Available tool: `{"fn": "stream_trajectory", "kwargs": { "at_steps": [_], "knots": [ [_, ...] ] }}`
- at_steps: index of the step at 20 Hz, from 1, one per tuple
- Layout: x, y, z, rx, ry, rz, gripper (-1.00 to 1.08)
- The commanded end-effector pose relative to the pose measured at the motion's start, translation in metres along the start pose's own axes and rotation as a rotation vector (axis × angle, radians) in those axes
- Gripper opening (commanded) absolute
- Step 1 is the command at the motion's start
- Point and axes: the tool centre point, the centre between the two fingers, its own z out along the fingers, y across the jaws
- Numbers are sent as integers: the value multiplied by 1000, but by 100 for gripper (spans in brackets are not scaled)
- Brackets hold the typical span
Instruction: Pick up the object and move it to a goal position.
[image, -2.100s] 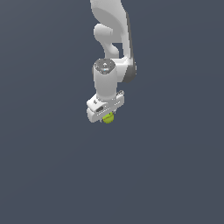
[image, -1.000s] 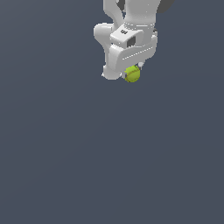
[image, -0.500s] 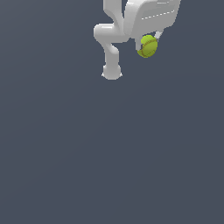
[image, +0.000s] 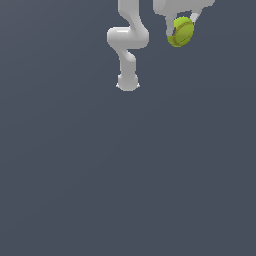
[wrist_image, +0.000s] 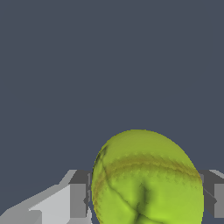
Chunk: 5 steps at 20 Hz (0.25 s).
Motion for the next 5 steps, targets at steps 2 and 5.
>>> {"fn": "stream_trajectory", "kwargs": {
  "at_steps": [2,5],
  "knots": [
    [2,-3,-8,0,1,0,-100],
    [2,-3,-9,0,1,1,-100]
  ]
}}
